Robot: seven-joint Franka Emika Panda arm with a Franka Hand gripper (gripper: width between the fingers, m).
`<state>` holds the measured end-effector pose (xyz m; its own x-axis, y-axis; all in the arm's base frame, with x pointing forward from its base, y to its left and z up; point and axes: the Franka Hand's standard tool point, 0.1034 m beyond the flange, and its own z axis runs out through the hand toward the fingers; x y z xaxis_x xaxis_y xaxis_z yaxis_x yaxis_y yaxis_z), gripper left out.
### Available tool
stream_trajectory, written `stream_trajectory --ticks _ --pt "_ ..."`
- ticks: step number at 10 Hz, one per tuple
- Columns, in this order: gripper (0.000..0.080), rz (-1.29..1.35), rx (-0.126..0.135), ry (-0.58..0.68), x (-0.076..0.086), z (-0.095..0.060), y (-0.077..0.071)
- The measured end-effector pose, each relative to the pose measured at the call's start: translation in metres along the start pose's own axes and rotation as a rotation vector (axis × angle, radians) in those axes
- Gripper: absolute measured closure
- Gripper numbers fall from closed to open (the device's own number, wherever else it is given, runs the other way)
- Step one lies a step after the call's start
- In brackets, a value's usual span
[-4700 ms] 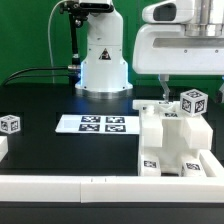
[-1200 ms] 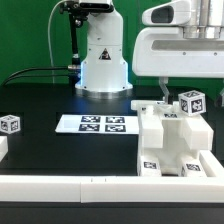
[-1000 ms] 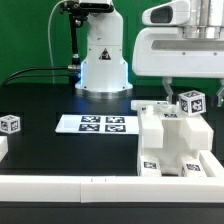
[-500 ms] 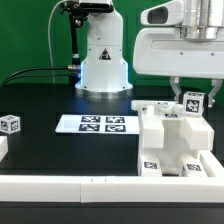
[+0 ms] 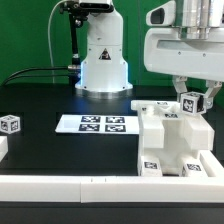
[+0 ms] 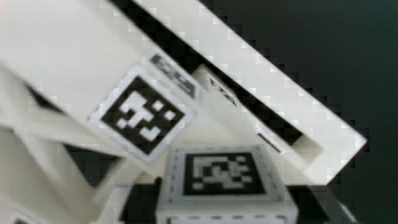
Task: Assemble chair
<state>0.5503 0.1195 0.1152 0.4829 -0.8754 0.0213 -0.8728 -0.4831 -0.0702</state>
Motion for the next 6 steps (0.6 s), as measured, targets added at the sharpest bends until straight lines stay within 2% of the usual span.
stream_trajectory --ticks 2,3,4,5,6 --pt "0.0518 0.250 0.010 -0.005 -0.0018 0.0002 -0.0018" --pt "0.0518 0.261 0.011 -0.006 -0.0019 0.0001 -0.0019" --pt "0.0439 0.256 0.010 -0.006 -0.0020 0.0003 -0.0018" --pt "0.0439 0.207 0.008 -0.004 -0.0023 0.0005 -0.0015" --pt "0.0300 0.074 0.008 -0.005 -0.0026 0.0005 -0.0016"
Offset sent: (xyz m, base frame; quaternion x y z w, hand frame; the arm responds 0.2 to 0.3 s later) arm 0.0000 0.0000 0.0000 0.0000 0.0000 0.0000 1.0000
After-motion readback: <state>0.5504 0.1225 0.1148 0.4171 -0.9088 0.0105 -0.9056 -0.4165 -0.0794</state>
